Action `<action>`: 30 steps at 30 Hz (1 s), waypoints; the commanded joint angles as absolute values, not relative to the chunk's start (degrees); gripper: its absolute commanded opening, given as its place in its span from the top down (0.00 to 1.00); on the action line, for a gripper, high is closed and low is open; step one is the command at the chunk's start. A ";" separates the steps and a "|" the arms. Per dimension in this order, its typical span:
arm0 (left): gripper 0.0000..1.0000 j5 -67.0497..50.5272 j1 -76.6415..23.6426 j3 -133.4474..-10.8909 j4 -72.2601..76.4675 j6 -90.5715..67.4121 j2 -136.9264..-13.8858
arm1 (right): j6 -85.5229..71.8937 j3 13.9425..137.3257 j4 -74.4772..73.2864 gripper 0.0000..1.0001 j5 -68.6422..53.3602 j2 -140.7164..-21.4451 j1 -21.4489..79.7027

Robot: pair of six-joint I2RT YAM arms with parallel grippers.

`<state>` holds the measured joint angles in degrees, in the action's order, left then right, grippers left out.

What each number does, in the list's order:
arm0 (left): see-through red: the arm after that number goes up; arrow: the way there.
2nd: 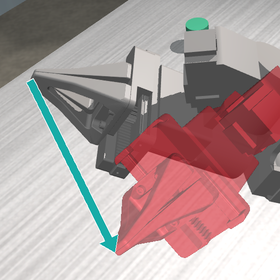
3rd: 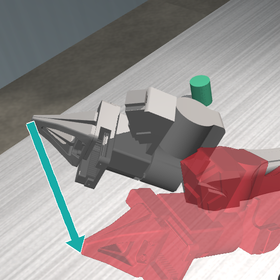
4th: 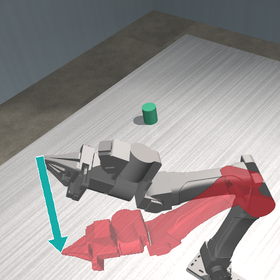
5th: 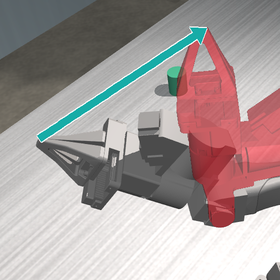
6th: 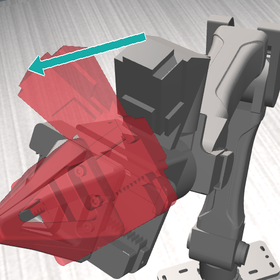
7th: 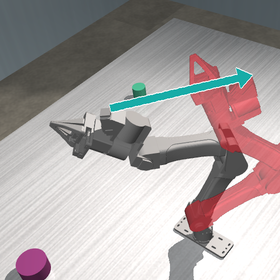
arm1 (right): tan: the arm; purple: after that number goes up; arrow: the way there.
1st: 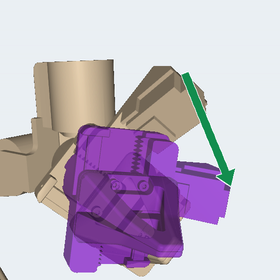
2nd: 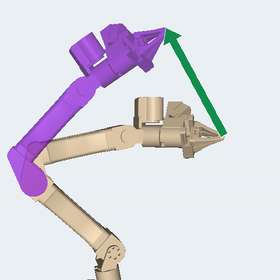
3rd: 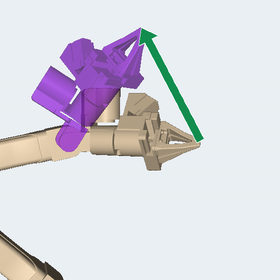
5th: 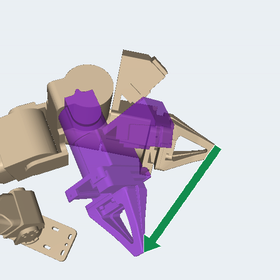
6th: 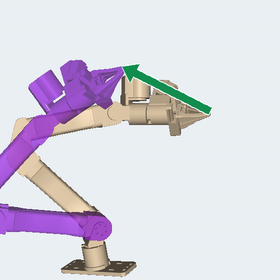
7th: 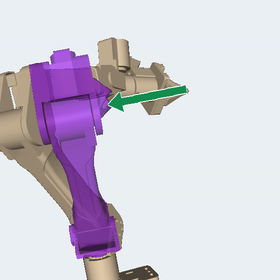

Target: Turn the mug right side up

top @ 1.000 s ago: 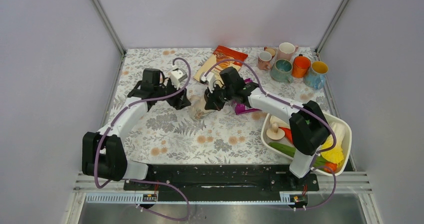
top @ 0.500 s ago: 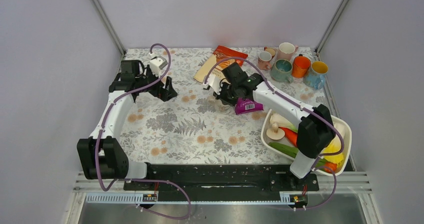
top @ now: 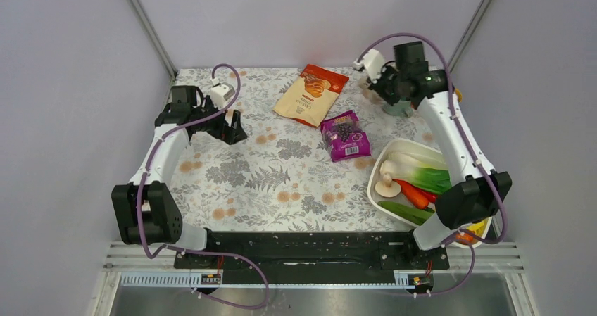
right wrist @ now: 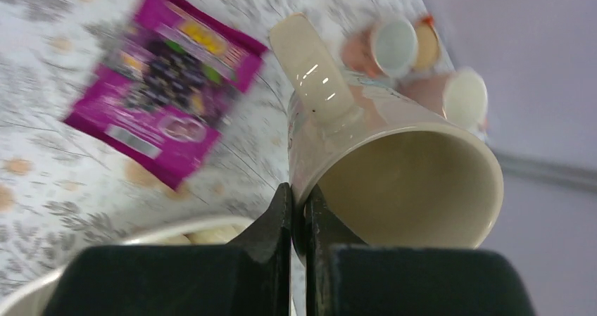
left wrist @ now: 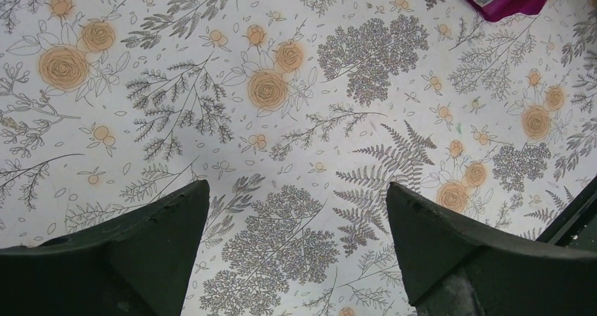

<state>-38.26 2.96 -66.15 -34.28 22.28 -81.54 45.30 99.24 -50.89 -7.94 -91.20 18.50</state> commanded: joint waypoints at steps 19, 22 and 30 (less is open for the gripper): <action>0.01 -38.29 5.16 -69.70 -35.68 24.34 -84.35 | 70.01 108.03 -60.47 1.00 -12.78 -104.84 -9.05; 0.01 -37.91 5.46 -70.02 -35.92 24.32 -84.56 | 71.91 104.65 -55.60 1.00 -9.50 -104.76 -9.18; 0.01 -36.57 6.23 -70.75 -36.47 24.34 -84.70 | 74.93 104.54 -54.11 1.00 -10.42 -108.23 -10.40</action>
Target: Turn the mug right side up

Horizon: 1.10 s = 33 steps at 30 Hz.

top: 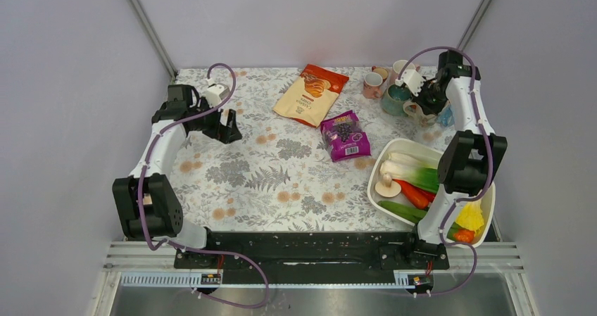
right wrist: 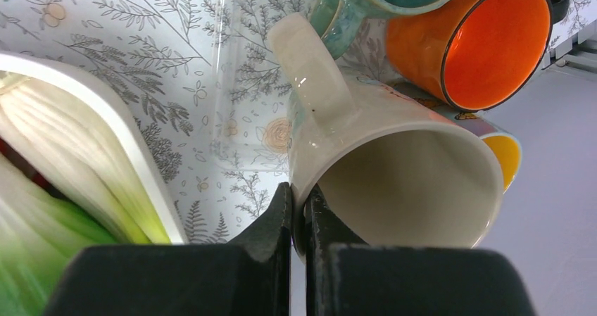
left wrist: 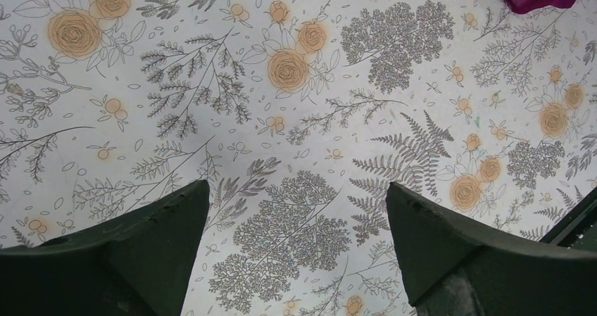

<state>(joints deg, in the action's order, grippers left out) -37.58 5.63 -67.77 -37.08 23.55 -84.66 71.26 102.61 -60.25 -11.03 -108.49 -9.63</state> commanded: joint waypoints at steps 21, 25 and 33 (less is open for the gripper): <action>0.01 -36.52 6.42 -70.52 -36.55 23.82 -84.05 | 75.07 96.84 -44.14 0.77 -12.57 -109.22 -12.39; 0.01 -37.06 6.42 -70.52 -36.57 23.77 -84.00 | 75.16 95.05 -41.59 0.42 -11.92 -106.68 -12.39; 0.01 -37.35 6.42 -69.72 -35.95 23.77 -83.88 | 75.08 89.67 -34.96 0.00 -11.52 -99.64 -12.20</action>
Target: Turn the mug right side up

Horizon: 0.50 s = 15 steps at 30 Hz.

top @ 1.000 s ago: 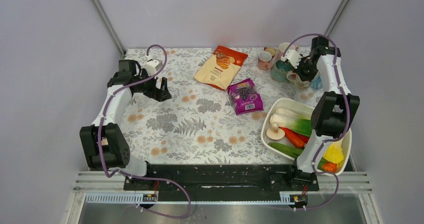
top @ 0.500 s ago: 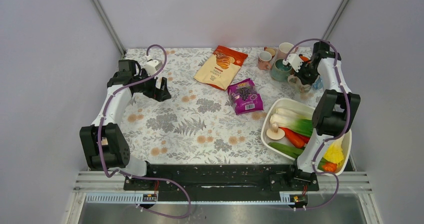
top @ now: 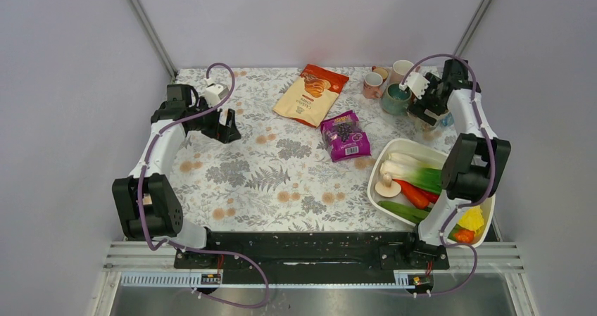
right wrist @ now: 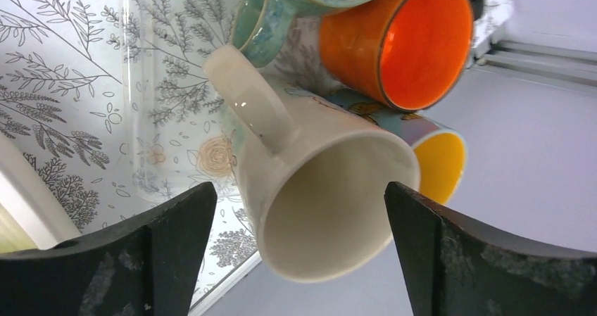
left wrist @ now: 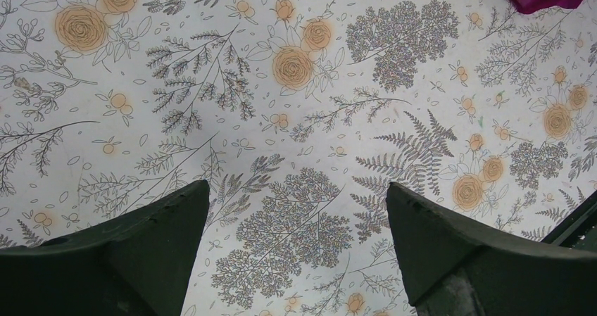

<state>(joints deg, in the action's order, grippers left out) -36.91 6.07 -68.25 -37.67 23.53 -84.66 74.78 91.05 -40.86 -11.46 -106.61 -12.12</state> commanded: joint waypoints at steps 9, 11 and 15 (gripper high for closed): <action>0.01 -33.95 4.98 -60.28 -18.74 13.59 -83.05 | 66.21 77.82 -19.54 0.01 -19.16 -81.84 -10.59; 0.01 -32.26 4.34 -58.28 -13.97 11.59 -82.66 | 54.82 77.40 -17.06 0.00 -21.61 -77.99 -10.02; 0.01 -25.00 2.28 -52.34 -3.09 8.15 -80.41 | 22.56 72.13 -8.70 0.00 -25.73 -69.09 -9.50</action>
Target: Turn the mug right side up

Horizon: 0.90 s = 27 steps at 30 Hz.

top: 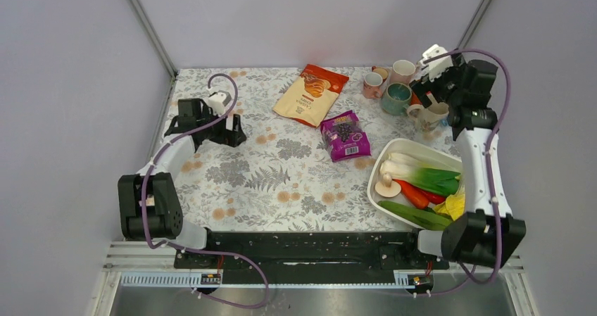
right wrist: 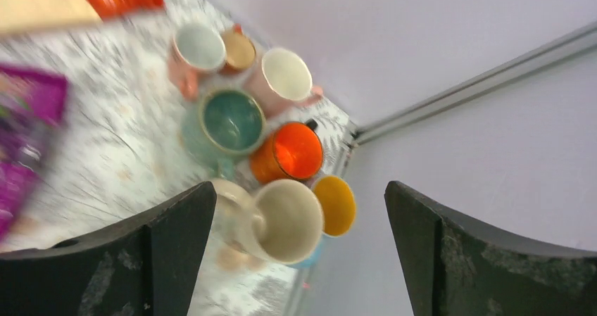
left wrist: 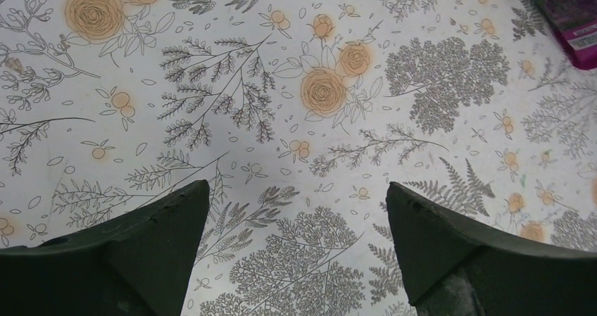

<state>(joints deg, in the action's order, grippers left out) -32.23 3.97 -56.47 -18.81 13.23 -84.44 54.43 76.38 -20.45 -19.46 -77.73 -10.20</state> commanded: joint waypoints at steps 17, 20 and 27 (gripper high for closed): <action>0.01 -13.88 0.78 -28.08 29.30 -5.25 -68.27 | -12.99 14.34 14.91 0.01 -0.74 -36.14 -8.13; 0.01 -14.56 0.76 -27.36 30.71 -5.76 -67.88 | -13.19 12.24 15.91 0.01 3.15 -36.22 -7.13; 0.01 -9.77 0.72 -29.20 27.32 -4.56 -69.07 | -12.38 9.73 20.59 0.00 5.73 -38.68 -3.66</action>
